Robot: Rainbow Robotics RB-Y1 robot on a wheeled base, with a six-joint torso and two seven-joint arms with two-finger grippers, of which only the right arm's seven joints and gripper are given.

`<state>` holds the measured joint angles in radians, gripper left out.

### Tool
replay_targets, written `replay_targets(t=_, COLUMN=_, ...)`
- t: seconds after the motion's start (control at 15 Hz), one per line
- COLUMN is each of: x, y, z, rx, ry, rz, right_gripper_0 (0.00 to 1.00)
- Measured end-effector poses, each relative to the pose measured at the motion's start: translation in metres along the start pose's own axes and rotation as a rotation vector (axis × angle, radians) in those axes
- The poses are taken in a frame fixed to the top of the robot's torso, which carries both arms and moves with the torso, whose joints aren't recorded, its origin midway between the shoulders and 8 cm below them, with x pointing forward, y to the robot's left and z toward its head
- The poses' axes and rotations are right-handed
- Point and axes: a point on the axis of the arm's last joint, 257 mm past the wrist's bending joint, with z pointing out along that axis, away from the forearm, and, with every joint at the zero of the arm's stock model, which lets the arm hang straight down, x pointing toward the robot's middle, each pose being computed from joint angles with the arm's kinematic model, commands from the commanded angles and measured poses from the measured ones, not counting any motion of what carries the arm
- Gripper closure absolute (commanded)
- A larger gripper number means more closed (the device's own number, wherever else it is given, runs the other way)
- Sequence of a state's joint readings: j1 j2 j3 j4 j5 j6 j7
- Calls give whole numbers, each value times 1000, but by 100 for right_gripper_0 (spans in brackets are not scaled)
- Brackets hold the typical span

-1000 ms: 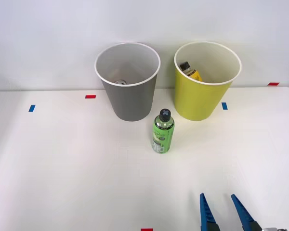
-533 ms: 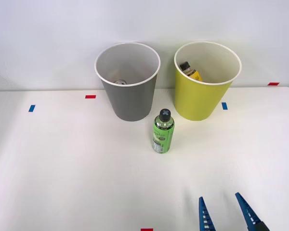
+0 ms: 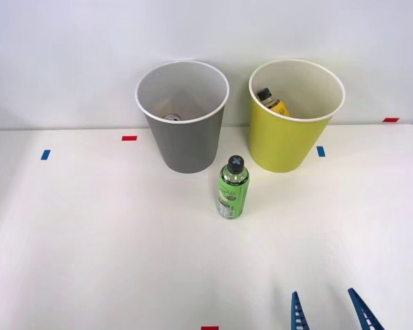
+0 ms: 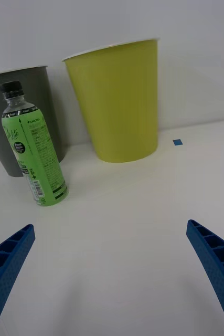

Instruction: Put cans in the gray bin, plastic bottles in the light green bin

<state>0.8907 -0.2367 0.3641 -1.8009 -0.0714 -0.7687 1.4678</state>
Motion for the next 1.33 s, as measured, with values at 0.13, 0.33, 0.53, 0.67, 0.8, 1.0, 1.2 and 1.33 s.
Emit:
replay_targets(t=0.13, x=0, y=0, z=0, rx=0, ry=1, rz=0, right_gripper_0=0)
replay_targets(t=0.33, x=0, y=0, z=0, rx=0, ry=1, rz=-1, right_gripper_0=0)
replay_targets(t=0.53, x=0, y=0, z=0, rx=0, ry=1, rz=-1, right_gripper_0=0)
replay_targets(t=0.67, x=0, y=0, z=0, rx=0, ry=1, rz=-1, right_gripper_0=0)
replay_targets(t=0.8, x=0, y=0, z=0, rx=0, ry=1, rz=-1, right_gripper_0=0)
replay_targets(t=1.0, x=0, y=0, z=0, rx=0, ry=1, rz=-1, right_gripper_0=0)
replay_targets(t=1.2, x=0, y=0, z=0, rx=0, ry=1, rz=-1, right_gripper_0=0)
replay_targets(t=1.33, x=0, y=0, z=0, rx=0, ry=1, rz=-1, right_gripper_0=0)
